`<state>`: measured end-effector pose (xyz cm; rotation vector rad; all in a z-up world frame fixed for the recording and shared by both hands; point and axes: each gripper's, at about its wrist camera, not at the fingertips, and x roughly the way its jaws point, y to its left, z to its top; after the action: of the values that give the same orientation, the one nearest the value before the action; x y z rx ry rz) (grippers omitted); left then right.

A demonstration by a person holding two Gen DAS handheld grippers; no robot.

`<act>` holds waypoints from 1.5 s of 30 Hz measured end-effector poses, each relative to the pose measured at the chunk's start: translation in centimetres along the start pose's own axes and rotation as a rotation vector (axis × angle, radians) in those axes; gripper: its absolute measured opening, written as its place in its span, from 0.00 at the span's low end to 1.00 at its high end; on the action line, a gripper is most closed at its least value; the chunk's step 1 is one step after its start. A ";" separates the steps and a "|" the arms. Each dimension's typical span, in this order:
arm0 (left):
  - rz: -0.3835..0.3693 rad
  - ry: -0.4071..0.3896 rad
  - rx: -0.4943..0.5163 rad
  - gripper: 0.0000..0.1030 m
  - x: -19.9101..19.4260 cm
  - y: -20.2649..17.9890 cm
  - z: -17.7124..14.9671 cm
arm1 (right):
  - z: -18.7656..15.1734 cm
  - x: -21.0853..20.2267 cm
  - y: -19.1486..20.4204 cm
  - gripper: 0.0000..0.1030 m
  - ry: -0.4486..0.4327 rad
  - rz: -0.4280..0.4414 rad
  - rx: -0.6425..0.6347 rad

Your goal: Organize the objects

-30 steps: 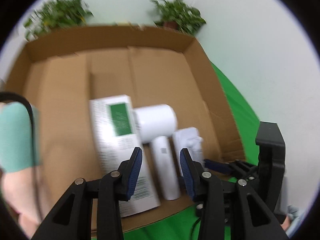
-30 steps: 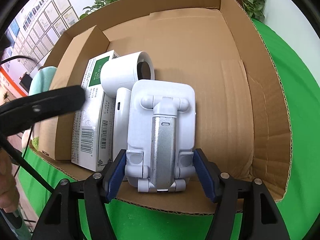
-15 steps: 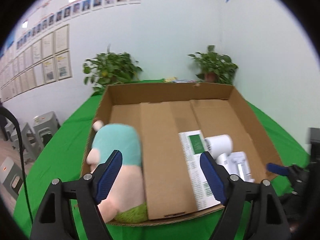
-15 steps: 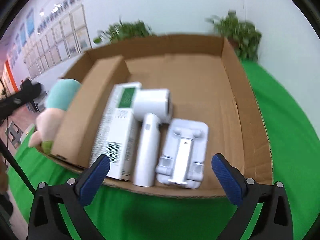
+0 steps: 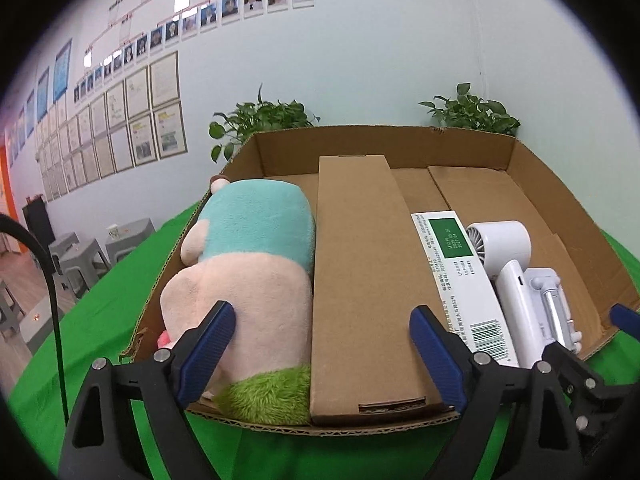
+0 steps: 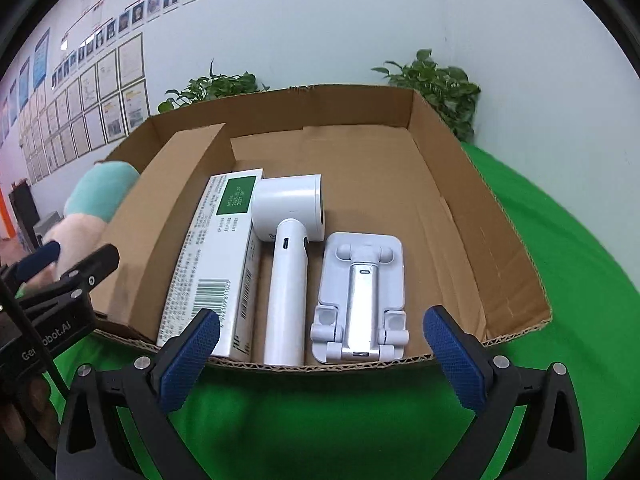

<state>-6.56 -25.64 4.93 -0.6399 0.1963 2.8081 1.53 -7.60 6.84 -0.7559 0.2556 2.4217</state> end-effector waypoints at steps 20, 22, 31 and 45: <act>-0.007 0.003 0.010 1.00 0.1 -0.6 -0.4 | -0.3 -0.2 0.3 1.00 -0.015 -0.015 -0.033; -0.007 0.003 0.011 1.00 0.1 -0.6 -0.5 | -0.3 -0.2 0.3 1.00 -0.015 -0.014 -0.032; -0.011 0.004 0.008 1.00 -0.1 -0.7 -0.5 | -0.3 -0.2 0.3 1.00 -0.016 -0.015 -0.032; -0.010 0.005 0.008 1.00 -0.1 -0.7 -0.5 | -0.3 -0.2 0.3 1.00 -0.015 -0.015 -0.032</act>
<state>-6.03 -25.08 4.46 -0.6438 0.2053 2.7954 1.64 -8.10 6.73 -0.7504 0.2051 2.4215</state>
